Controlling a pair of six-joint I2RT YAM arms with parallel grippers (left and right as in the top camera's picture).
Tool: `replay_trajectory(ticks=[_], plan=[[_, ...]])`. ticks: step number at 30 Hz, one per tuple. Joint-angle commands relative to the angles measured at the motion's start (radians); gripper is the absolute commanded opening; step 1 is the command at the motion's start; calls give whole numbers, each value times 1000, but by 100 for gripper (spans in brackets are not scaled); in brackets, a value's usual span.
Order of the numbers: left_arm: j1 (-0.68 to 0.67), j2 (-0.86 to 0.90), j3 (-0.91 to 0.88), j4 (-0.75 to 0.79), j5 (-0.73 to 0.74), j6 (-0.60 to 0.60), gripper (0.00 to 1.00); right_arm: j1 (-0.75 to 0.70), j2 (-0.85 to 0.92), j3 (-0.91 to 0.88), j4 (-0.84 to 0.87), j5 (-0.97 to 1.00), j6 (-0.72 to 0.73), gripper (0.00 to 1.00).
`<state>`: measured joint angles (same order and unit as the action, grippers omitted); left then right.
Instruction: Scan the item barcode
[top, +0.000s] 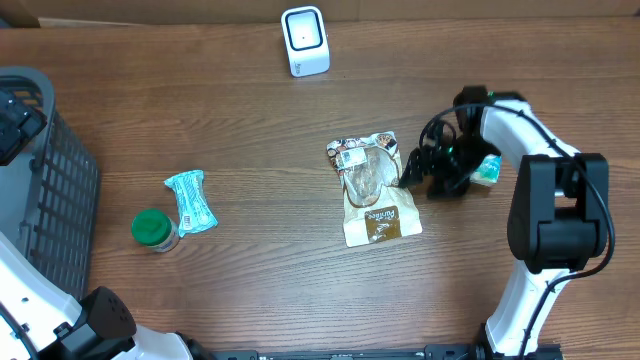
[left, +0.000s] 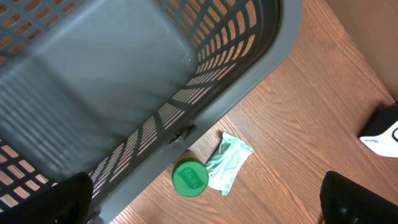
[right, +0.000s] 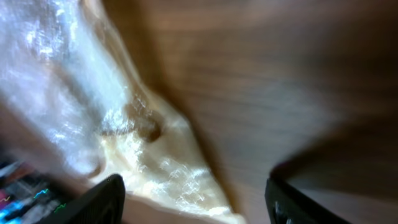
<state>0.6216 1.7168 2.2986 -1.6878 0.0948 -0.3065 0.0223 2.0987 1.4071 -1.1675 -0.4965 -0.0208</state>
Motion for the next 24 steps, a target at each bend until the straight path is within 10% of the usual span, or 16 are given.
replay_trajectory(ticks=[1,24], plan=[[-7,-2,1,-2,6,15,100,6,-3,-100,71,-77,-14,73],[-7,-2,1,-2,6,15,99,114,-3,-246,566,-237,243,56]])
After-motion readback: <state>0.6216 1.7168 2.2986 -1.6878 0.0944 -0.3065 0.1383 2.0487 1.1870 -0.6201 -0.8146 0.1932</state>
